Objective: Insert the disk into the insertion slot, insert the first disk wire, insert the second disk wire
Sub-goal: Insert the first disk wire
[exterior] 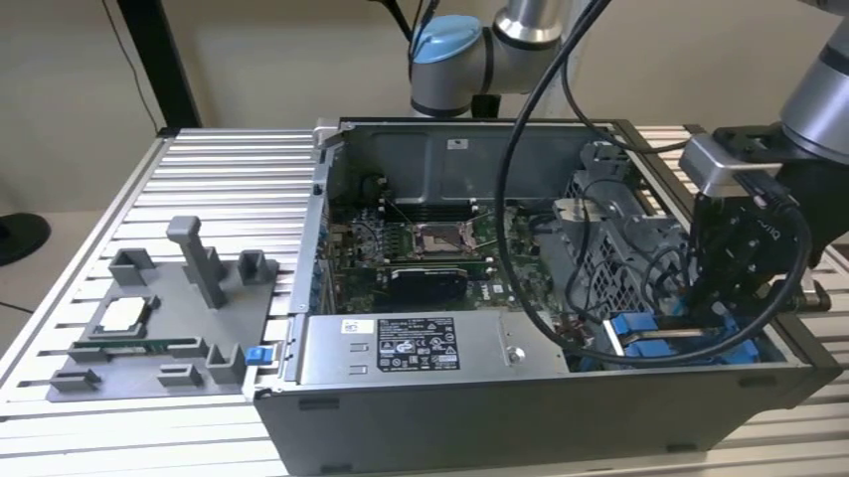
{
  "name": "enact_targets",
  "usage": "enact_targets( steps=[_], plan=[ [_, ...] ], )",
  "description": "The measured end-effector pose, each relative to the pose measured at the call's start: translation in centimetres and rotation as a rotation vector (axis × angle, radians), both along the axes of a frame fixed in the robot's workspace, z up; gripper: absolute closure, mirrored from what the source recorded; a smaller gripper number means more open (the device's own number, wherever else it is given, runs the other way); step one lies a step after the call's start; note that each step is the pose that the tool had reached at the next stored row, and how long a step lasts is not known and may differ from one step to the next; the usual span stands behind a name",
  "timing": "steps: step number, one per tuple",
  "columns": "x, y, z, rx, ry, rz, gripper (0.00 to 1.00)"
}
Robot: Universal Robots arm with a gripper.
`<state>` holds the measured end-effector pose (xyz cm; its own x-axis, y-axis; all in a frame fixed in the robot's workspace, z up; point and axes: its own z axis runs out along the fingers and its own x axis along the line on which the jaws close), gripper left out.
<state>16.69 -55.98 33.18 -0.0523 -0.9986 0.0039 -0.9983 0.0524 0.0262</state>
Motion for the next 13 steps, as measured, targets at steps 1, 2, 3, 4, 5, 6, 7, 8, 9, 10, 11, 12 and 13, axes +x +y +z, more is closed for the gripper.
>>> enact_targets(
  steps=[1, 2, 3, 4, 5, 6, 7, 8, 9, 10, 11, 12, 13],
  plan=[
    [0.0, 0.00, 0.01, -0.0003, 0.0000, 0.000, 1.00],
    [0.0, -0.01, 0.05, -0.0011, -0.0001, 0.000, 1.00],
    [0.0, 0.00, 0.21, -0.0010, -0.0001, 0.000, 1.00],
    [0.0, -0.01, 0.51, -0.0008, 0.0000, 0.000, 1.00],
    [0.0, 0.00, 0.92, -0.0009, 0.0000, 0.000, 1.00],
    [0.0, 0.00, 1.30, -0.0010, 0.0000, 0.000, 1.00],
    [0.0, -0.01, 1.65, -0.0010, 0.0000, 0.000, 1.00],
    [0.0, -0.01, 2.02, -0.0013, 0.0000, 0.000, 1.00],
    [0.0, -0.01, 2.42, -0.0011, 0.0000, 0.000, 1.00],
    [0.0, 0.00, 2.79, -0.0012, 0.0000, 0.000, 1.00],
    [0.0, -0.01, 3.16, -0.0014, 0.0000, 0.000, 1.00],
    [0.0, 0.00, 3.53, -0.0011, 0.0000, 0.000, 1.00],
    [0.0, 0.00, 3.94, -0.0012, 0.0000, 0.000, 1.00]
  ],
)
